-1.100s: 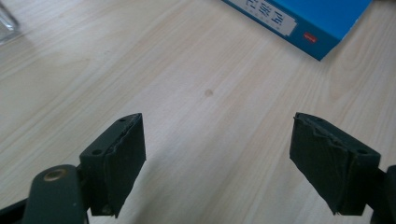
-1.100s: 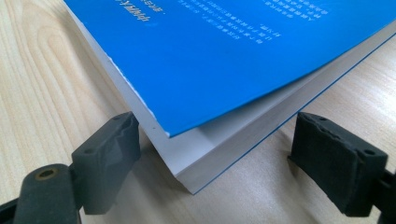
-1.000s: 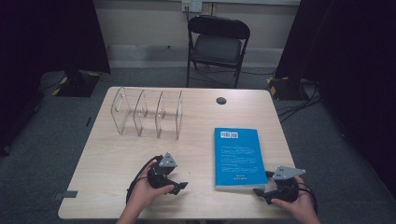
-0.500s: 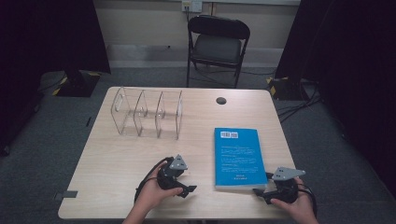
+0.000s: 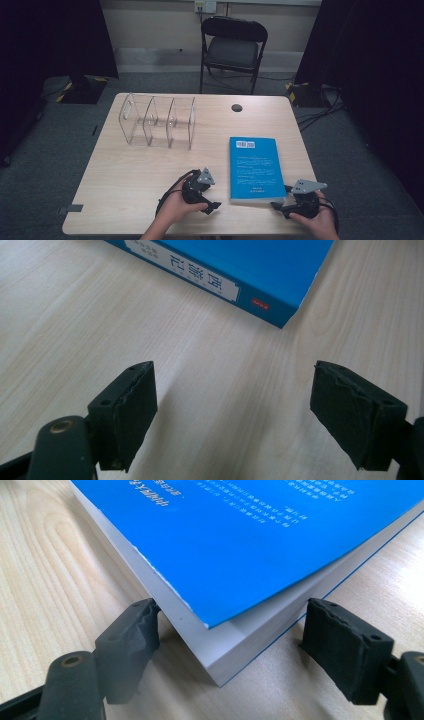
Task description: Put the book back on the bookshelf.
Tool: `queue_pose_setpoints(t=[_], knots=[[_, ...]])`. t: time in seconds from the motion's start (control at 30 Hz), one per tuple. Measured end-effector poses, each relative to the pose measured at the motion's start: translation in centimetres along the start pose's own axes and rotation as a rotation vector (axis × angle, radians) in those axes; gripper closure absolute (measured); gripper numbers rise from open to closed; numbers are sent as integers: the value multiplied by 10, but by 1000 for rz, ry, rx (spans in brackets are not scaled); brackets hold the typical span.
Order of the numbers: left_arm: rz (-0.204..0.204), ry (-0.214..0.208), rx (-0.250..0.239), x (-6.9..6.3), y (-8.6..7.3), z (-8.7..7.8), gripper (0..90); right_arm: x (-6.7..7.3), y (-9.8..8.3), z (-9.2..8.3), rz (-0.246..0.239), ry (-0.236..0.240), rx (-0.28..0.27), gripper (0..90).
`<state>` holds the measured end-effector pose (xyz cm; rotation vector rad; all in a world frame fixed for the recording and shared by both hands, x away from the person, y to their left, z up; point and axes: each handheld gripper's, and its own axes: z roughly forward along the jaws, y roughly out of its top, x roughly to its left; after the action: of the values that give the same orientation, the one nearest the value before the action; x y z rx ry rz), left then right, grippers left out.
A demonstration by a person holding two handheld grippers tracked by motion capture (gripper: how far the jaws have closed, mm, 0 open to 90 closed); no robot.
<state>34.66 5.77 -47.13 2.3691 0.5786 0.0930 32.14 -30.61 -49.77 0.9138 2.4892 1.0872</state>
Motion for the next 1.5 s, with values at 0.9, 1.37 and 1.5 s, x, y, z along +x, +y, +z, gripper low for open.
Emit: queue_pose_setpoints(t=[0.9, 1.37, 1.5], knots=[[116, 17, 44, -21, 24, 40, 209, 2, 4, -1, 13, -10, 22, 237], [140, 0, 28, -21, 24, 42, 204, 2, 8, -1, 19, -8, 40, 254], [121, -1, -7, -21, 22, 43, 204, 3, 9, -2, 22, -8, 40, 263]])
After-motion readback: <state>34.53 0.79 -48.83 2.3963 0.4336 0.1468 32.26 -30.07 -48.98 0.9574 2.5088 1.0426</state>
